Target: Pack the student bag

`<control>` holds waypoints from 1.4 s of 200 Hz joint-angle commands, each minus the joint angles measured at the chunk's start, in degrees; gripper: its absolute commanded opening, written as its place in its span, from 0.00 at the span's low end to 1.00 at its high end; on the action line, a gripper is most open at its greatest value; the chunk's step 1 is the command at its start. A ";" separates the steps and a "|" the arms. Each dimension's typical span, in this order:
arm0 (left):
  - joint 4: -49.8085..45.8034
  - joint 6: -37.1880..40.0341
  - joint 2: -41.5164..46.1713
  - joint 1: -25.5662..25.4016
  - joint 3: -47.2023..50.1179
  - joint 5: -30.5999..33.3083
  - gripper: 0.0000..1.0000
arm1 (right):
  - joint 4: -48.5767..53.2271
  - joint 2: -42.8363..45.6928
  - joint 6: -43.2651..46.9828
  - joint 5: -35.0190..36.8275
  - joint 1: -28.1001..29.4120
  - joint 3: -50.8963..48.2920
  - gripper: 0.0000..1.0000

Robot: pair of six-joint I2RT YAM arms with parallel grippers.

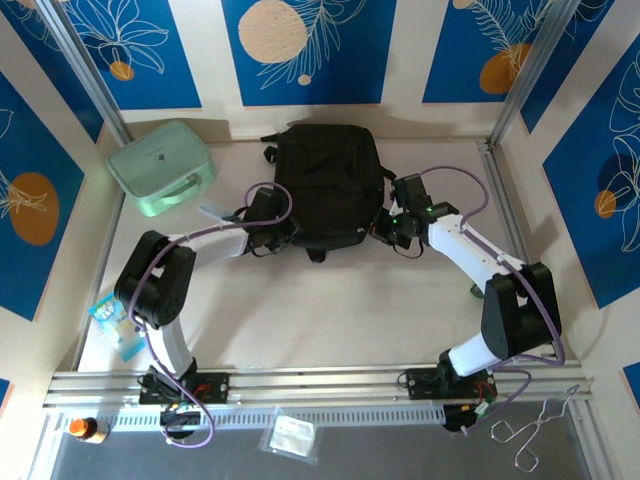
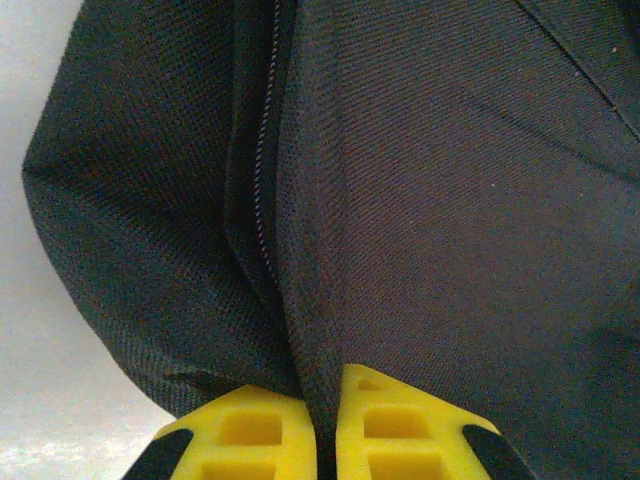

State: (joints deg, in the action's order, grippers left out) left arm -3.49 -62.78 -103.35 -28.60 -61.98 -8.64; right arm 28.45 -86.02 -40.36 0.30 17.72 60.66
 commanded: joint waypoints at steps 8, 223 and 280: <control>-9.22 8.31 -0.18 4.11 -1.13 0.40 0.02 | 1.85 -3.72 3.47 -0.12 -3.29 3.58 0.00; -27.59 25.47 10.32 -3.19 6.39 -4.36 0.00 | 5.97 -19.34 -2.58 11.59 -6.06 21.28 0.00; -35.18 29.87 19.49 -5.94 8.85 -0.44 0.28 | 6.97 -0.68 -5.12 8.16 -2.14 -0.75 0.00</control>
State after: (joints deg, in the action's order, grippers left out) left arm -27.09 -37.10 -88.40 -33.69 -54.22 -11.90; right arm 35.88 -94.70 -42.92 5.61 15.59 66.98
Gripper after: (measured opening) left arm 0.189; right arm 0.045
